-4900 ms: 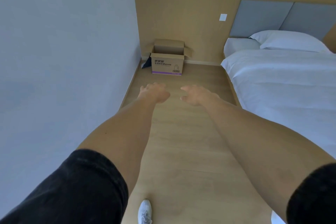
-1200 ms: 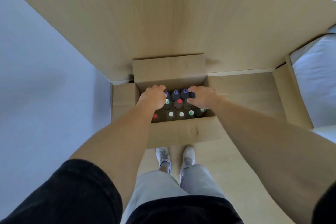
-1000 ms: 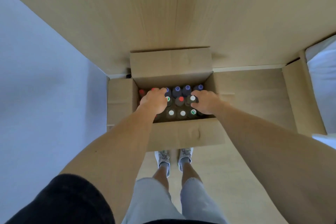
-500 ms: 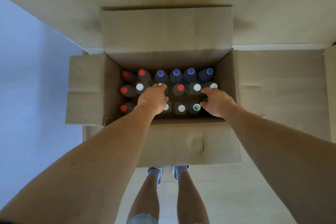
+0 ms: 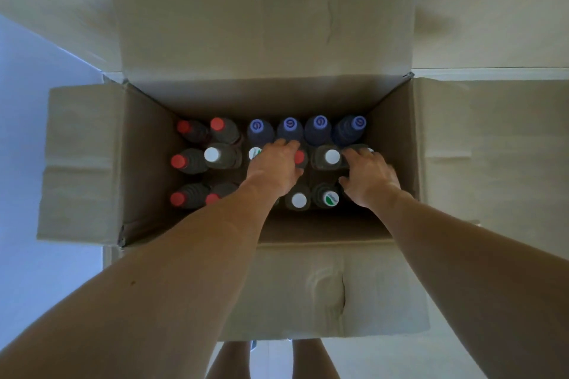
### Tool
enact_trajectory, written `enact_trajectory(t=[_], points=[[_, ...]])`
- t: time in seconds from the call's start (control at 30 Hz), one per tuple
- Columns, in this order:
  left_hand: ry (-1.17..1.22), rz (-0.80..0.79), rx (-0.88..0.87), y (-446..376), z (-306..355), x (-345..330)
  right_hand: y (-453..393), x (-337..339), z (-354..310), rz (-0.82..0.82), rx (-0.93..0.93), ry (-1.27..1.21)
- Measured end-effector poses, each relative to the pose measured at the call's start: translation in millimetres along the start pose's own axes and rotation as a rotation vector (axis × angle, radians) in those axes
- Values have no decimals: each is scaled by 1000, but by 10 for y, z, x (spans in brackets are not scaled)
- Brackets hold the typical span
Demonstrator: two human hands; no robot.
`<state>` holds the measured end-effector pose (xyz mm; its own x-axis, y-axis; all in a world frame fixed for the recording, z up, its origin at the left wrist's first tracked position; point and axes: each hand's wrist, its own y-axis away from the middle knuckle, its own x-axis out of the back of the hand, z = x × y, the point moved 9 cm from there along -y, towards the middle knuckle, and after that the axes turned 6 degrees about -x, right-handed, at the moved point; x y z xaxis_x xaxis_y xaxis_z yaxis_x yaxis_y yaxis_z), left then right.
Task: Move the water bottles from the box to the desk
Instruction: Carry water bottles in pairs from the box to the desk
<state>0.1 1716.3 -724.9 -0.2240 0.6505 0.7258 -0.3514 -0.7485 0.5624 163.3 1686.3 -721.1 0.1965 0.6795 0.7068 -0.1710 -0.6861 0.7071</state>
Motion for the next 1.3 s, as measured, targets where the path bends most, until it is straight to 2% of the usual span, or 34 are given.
enact_trajectory(t=[0.3,0.43,0.53,0.63,0.93,1.17,1.3], points=[[26,-56,19,-289,-197,-310,-365,-127,-187,34,108,84],[-93,-53,-42,-443,-164,-417,-532,-195,-210,69,152,190],[-309,30,-129,-495,-129,-361,-627,-254,-234,72,175,219],[-402,74,-164,-469,-173,-297,-668,-292,-257,71,176,232],[-431,-10,-113,-663,-287,-422,-836,-373,-305,59,175,276],[-521,21,-175,-760,-197,-513,-882,-381,-320,155,182,253],[-483,38,-172,-778,-203,-514,-895,-372,-294,175,190,234]])
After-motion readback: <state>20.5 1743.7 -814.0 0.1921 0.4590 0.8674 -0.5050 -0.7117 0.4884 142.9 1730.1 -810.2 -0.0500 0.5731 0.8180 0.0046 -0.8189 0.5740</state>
